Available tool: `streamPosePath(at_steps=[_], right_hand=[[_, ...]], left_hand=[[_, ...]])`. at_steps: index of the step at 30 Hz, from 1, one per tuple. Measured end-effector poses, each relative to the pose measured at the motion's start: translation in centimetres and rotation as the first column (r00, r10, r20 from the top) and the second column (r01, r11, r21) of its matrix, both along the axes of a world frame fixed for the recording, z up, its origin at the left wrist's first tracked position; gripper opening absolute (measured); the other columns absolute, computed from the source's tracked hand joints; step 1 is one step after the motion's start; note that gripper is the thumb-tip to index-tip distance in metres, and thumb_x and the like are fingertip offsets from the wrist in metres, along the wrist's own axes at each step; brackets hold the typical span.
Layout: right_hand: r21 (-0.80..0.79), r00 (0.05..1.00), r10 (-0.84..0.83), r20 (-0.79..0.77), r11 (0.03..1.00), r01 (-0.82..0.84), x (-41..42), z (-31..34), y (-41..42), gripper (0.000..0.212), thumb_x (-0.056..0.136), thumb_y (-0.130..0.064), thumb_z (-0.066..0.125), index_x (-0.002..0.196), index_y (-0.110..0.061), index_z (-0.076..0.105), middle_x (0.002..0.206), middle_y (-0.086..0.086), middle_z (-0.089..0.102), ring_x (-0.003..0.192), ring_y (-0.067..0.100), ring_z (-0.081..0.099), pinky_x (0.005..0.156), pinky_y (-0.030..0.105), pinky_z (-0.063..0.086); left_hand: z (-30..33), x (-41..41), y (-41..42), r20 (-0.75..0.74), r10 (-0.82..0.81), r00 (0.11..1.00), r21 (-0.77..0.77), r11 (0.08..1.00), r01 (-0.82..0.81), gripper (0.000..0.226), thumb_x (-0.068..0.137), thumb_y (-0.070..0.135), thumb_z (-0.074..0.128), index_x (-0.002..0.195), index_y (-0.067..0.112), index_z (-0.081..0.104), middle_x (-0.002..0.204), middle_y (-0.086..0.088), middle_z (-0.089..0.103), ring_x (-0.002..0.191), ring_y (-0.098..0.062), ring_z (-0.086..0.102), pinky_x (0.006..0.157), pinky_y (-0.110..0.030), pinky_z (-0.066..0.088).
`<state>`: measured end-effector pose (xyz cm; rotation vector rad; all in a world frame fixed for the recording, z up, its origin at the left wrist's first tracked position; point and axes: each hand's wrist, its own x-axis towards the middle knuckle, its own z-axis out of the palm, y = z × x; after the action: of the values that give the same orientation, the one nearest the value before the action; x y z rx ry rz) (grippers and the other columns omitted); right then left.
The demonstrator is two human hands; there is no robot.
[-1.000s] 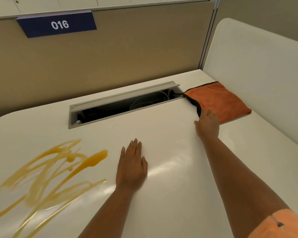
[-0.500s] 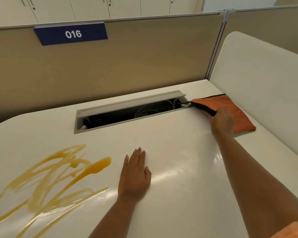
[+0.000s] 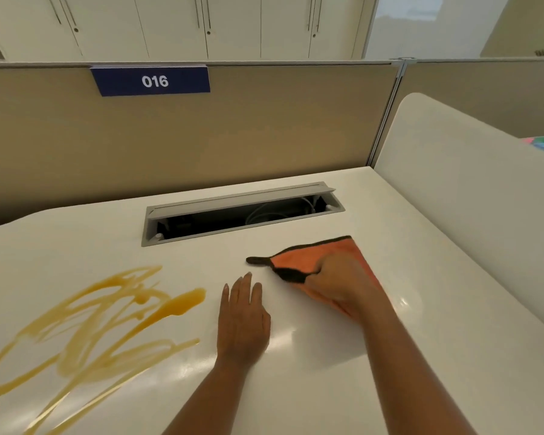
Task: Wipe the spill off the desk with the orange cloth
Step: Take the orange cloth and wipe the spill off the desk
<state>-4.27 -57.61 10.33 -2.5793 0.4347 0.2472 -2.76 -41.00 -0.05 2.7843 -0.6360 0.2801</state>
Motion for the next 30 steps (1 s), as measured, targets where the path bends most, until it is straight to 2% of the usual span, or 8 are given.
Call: streamPosePath(at_steps=[4,9,11,14,16,21,26,30], right_hand=[[0.023,0.981,0.096,-0.168,0.995,-0.093,-1.8,-4.9,3.2,0.038,0.08,-0.024,0.056,0.051,-0.017,0.033,0.053,-0.002,0.038,0.048,0.008,0.034,0.045,0.018,0.028],[0.15,0.999,0.049,-0.014,0.988,-0.047,-1.9,-4.6,2.0,0.039,0.071,-0.062,0.057,0.065,-0.024,0.048,0.066,0.009,0.052,0.063,0.012,0.047,0.063,0.029,0.039],[0.004,0.985,-0.045,0.164,0.999,0.045,-1.8,-5.0,0.7,0.05,0.066,-0.068,0.058,0.099,-0.031,0.055,0.101,0.003,0.061,0.099,0.019,0.056,0.088,0.04,0.046],[-0.281,0.997,0.05,-0.066,0.957,-0.067,-2.0,-7.4,0.3,0.112,0.06,-0.083,0.049,0.145,-0.03,-0.001,0.158,0.006,-0.003,0.144,0.03,-0.006,0.112,0.061,0.003],[-0.318,0.996,0.054,-0.078,0.945,-0.076,-1.9,-9.2,0.6,0.103,0.067,-0.083,0.04,0.142,-0.037,-0.014,0.157,0.003,-0.017,0.144,0.027,-0.016,0.109,0.065,-0.004],[-0.315,0.989,-0.095,0.113,0.941,0.126,-1.5,-10.7,1.8,0.06,0.091,-0.052,0.032,0.144,-0.039,0.006,0.159,-0.003,0.003,0.145,0.02,-0.001,0.114,0.06,0.001],[-0.181,0.912,-0.356,0.205,0.902,0.393,-0.5,-10.1,5.8,0.059,0.094,-0.041,0.032,0.145,-0.016,0.018,0.156,0.011,0.016,0.144,0.027,0.008,0.114,0.059,-0.004],[-0.127,0.863,-0.465,0.201,0.861,0.493,1.4,-9.9,10.3,0.061,0.092,-0.042,0.026,0.144,-0.011,0.021,0.155,0.015,0.018,0.144,0.031,0.008,0.111,0.062,-0.007]], left_hand=[[0.4,-0.9,0.5,0.066,-0.005,0.998,0.023,1.0,0.003,0.041,0.068,0.002,0.047,0.105,0.003,0.064,0.115,-0.019,0.067,0.106,-0.031,0.065,0.092,-0.05,0.051],[1.5,-2.5,3.5,0.088,0.021,0.996,-0.02,1.0,-0.019,0.052,0.073,0.01,0.034,0.119,0.001,0.056,0.122,-0.017,0.063,0.116,-0.031,0.059,0.112,-0.042,0.009],[1.8,-2.6,5.9,0.115,0.051,0.992,-0.021,0.999,-0.048,0.051,0.076,0.011,0.034,0.121,0.0,0.055,0.123,-0.017,0.062,0.117,-0.031,0.058,0.113,-0.045,0.014],[2.1,-2.3,11.4,0.168,0.126,0.978,-0.038,0.992,-0.122,0.05,0.079,0.012,0.035,0.124,-0.003,0.051,0.126,-0.019,0.059,0.119,-0.033,0.056,0.113,-0.041,0.01],[1.9,-2.1,15.8,0.198,0.209,0.958,-0.051,0.978,-0.203,0.051,0.081,0.014,0.034,0.127,-0.005,0.046,0.13,-0.021,0.055,0.123,-0.033,0.051,0.113,-0.038,0.007],[0.8,-2.8,28.9,0.129,0.488,0.863,-0.054,0.873,-0.485,0.057,0.083,0.021,0.025,0.131,-0.009,0.039,0.132,-0.028,0.05,0.123,-0.038,0.048,0.113,-0.044,0.02],[-0.8,-4.2,38.3,-0.072,0.658,0.749,-0.067,0.747,-0.662,0.056,0.087,0.022,0.033,0.133,-0.01,0.034,0.136,-0.034,0.043,0.127,-0.047,0.04,0.11,-0.059,0.025],[-1.4,-3.8,38.6,-0.154,0.6,0.785,-0.06,0.788,-0.613,0.066,0.082,0.03,0.026,0.139,-0.003,0.026,0.149,-0.022,0.031,0.14,-0.033,0.027,0.116,-0.047,0.014]])
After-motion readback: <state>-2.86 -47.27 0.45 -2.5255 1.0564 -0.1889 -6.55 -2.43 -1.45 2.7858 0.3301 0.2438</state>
